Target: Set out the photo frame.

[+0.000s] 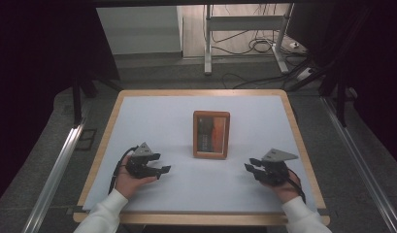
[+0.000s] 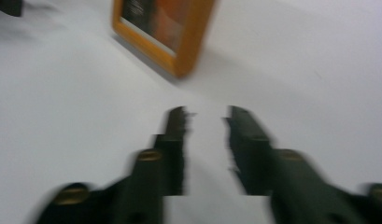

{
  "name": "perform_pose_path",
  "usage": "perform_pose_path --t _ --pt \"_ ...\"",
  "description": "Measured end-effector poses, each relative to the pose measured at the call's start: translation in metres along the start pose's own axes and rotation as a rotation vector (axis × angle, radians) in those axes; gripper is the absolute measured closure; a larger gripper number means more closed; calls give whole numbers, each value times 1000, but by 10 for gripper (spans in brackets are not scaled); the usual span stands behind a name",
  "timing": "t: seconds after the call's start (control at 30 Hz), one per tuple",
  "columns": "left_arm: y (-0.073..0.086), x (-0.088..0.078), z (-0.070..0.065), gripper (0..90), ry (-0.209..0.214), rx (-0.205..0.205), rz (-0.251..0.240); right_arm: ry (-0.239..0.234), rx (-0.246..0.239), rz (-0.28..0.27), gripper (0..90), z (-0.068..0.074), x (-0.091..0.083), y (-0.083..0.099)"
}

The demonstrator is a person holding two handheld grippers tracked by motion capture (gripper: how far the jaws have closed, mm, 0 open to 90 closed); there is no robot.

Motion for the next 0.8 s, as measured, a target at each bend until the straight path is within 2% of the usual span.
perform_pose_path --t 0.03,0.1,0.2,0.27,0.37,0.63,0.8 --pt "1 -1 0 295 -4 -4 -4 0 0 0 543 0 0 0" --pt "2 -4 -1 294 -12 -4 -8 8 44 4 437 -7 -13 14" --pt "2 -7 -1 292 -29 -7 -16 59 102 -14 360 -17 -27 29" --pt "2 -7 -1 291 -37 -13 -19 72 144 -30 338 -24 -33 34" --pt "3 -7 -1 290 -44 -11 -17 84 176 -40 325 -30 -34 37" --pt "2 -5 0 289 -50 9 -11 84 124 -6 313 -23 -25 36" --pt "2 -5 1 289 -50 16 -12 94 113 -19 313 -21 -26 34"
Point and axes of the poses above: each handheld gripper's, and its own axes: x roughly forward along the jaws, y roughly out of its underside, z roughly to its left, the point moved 5 cm from there along x, roughly forward along the jaws, and after that the axes turned 2 degrees about -y, right-handed, at the moved point
